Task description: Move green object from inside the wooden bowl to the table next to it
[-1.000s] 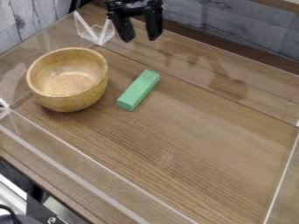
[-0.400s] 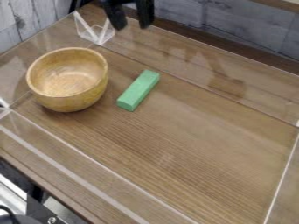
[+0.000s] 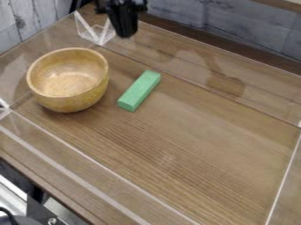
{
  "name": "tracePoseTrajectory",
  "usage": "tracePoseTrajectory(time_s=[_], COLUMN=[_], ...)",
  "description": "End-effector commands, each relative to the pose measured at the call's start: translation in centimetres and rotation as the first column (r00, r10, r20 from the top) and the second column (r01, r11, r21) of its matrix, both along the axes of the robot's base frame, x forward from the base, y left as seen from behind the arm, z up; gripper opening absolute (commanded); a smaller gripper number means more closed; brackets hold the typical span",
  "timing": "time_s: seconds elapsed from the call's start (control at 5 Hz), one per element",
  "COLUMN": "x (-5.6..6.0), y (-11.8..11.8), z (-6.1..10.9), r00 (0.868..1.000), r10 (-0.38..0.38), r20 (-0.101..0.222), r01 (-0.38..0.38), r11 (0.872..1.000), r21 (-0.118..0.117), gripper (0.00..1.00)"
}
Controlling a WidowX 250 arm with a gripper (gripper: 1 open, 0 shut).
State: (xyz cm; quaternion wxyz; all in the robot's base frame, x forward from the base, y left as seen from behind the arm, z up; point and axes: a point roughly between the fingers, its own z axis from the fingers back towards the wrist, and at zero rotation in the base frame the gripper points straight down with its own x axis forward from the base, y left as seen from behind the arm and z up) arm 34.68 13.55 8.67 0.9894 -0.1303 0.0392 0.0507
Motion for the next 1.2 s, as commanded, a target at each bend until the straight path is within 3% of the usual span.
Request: tracePoseTrajectory(time_s=[0.0,0.2,0.6,0.8,1.0], x=[0.6,0.8,1.6,1.7,1.8], y=[-0.1,-0.7,-0.3,-0.1,0.3], z=[1.5,1.2,-3.5,-3.8,-3.8], r00=[0.999,0.999,0.999,0.999,0.998], r10=[0.016,0.021,-0.031,-0.047,-0.055], r20=[0.044,0.04,0.027,0.019,0.013], r01=[-0.017,-0.023,0.03,0.046,0.055], r11=[0.999,0.999,0.998,0.998,0.997], r21=[0.036,0.044,0.056,0.054,0.046], gripper=[0.0,0.0,0.0,1.0,1.0])
